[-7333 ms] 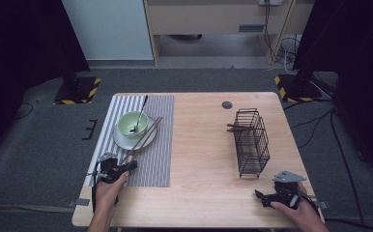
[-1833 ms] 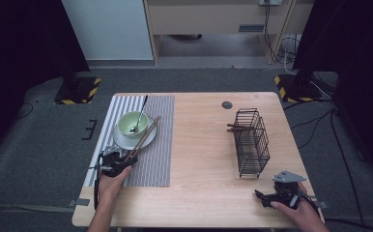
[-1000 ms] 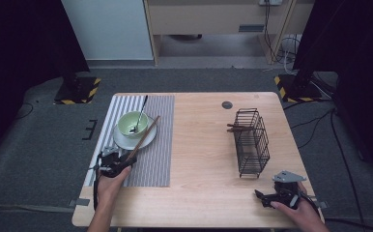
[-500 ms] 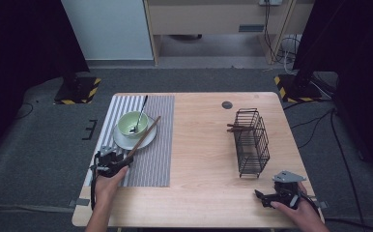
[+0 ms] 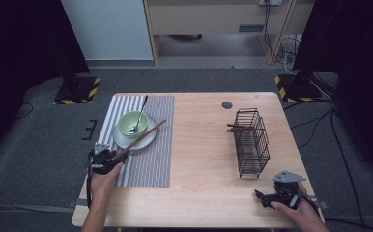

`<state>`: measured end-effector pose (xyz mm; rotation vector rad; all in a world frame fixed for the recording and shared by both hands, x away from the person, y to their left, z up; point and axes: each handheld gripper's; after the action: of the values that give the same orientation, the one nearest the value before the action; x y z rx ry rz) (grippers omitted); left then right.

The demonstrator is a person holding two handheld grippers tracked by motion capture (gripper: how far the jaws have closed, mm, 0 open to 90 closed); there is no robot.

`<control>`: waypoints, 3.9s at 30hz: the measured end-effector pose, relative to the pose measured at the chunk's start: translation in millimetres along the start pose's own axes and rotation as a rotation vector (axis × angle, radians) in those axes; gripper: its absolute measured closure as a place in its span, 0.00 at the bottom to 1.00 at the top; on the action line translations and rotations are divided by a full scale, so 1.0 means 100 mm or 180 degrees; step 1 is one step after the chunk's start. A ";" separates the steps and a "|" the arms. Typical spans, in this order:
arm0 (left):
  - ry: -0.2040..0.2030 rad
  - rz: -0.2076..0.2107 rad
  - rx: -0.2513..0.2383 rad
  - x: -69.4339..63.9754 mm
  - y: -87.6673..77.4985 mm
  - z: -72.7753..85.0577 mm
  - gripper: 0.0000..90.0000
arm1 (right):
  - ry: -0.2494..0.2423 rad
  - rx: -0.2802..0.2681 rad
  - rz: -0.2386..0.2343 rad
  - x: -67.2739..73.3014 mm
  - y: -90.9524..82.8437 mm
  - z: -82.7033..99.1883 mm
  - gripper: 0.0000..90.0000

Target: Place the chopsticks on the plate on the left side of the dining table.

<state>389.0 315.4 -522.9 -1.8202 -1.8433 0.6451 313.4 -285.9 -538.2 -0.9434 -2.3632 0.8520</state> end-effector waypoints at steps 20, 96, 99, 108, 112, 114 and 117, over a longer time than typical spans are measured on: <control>-0.0009 -0.0055 -0.0152 0.09 0.05 -0.06 0.45 | -0.0001 0.0000 0.0000 0.00 0.00 0.00 0.00; 0.0032 -0.0290 -0.0245 0.35 0.12 -0.14 0.63 | 0.0000 0.0000 0.0000 0.00 0.00 0.00 0.00; 0.0036 -0.0309 -0.0253 0.36 0.15 -0.13 0.64 | -0.0001 0.0000 0.0000 0.00 0.00 0.00 0.00; 0.0067 -0.0314 -0.0289 0.38 0.18 -0.12 0.68 | 0.0000 0.0000 0.0000 0.00 0.00 0.00 0.00; 0.0067 -0.0311 -0.0316 0.38 0.18 -0.13 0.71 | -0.0001 0.0000 0.0000 0.00 0.00 0.00 0.00; 0.0087 -0.0315 -0.0295 0.38 0.19 -0.13 0.71 | 0.0000 0.0000 0.0000 0.00 0.00 0.00 0.00; 0.0111 -0.0314 -0.0295 0.38 0.19 -0.16 0.72 | -0.0001 0.0000 0.0000 0.00 0.00 0.00 0.00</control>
<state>413.4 354.2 -522.4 -1.7733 -1.9553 0.4970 313.5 -285.9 -538.2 -0.9433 -2.3633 0.8521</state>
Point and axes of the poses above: each handheld gripper's, and its own axes: y roughly forward along the jaws, z roughly out of its underside, x roughly to its left, and after that the axes turned 14 degrees about -z, right-handed
